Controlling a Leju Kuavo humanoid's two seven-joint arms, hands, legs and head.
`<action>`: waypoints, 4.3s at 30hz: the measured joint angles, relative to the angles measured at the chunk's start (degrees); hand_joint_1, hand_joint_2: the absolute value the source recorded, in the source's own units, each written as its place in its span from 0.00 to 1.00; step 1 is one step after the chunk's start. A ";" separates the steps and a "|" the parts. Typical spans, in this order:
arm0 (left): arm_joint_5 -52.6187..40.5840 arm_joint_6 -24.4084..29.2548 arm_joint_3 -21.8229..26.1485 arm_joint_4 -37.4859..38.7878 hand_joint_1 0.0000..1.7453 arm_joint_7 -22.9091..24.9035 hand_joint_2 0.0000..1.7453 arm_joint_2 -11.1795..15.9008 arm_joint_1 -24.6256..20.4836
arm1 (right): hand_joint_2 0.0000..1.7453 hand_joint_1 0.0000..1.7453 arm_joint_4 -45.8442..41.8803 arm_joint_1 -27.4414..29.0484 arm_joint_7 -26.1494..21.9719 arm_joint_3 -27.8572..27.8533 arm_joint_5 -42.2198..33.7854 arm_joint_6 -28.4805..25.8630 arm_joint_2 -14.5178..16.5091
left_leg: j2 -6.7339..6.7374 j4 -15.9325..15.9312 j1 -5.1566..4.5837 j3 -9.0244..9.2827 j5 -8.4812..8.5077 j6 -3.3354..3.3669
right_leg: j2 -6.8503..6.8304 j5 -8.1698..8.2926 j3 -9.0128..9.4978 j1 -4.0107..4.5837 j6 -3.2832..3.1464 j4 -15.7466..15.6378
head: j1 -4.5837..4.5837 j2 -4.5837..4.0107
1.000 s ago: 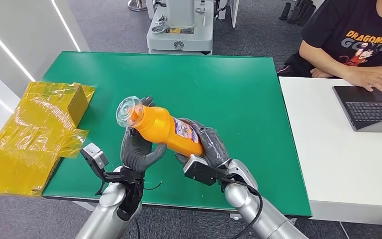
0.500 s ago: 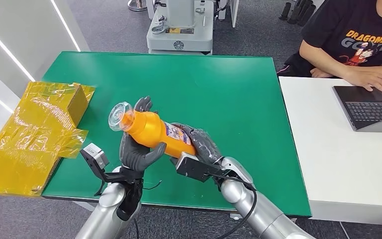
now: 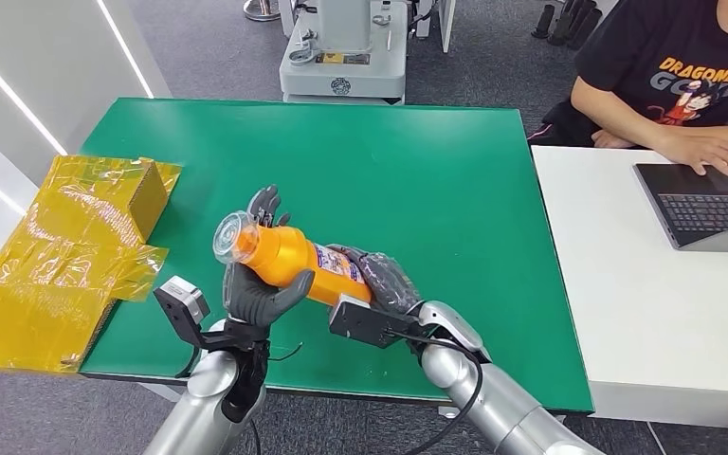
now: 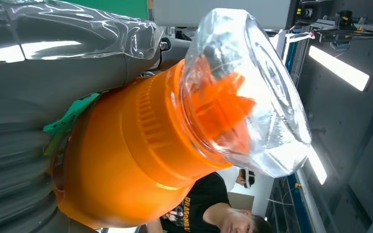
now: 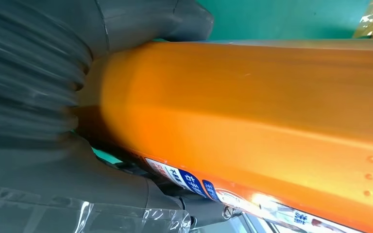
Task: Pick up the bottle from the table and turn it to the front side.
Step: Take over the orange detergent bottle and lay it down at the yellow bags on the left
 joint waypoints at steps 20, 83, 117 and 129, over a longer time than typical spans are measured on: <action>-5.82 -2.04 0.31 0.00 1.00 -0.17 1.00 -0.05 0.60 | 1.00 1.00 -1.03 1.97 0.67 -1.03 3.88 0.53 -0.52 | 0.01 0.00 0.00 0.00 0.00 0.00 | 0.02 0.00 -0.02 0.00 0.00 0.00 | 0.01 0.00; -15.64 5.03 9.01 -7.57 1.00 0.68 1.00 5.24 1.36 | 1.00 0.00 -27.21 20.88 -2.09 -10.26 -8.36 -13.15 -0.28 | 0.00 -0.04 0.01 -0.02 -0.01 0.00 | 0.00 -0.03 -0.02 0.00 -0.01 0.00 | 0.01 0.00; -65.14 -3.82 2.88 2.43 1.00 16.57 1.00 36.37 -17.49 | 1.00 0.00 -41.08 33.46 -5.46 -12.73 -10.65 -18.94 -2.01 | 0.14 -0.06 0.06 0.02 0.09 -0.14 | 0.15 0.01 -0.11 0.05 -0.10 0.04 | 0.03 0.00; -72.82 -9.84 -9.53 21.16 1.00 17.08 1.00 37.10 -29.47 | 1.00 0.00 -43.80 34.84 -4.05 -12.90 -9.45 -18.41 -2.01 | 0.17 -0.06 0.05 -0.02 0.09 -0.14 | 0.19 0.01 -0.16 0.04 -0.10 0.04 | 0.03 0.00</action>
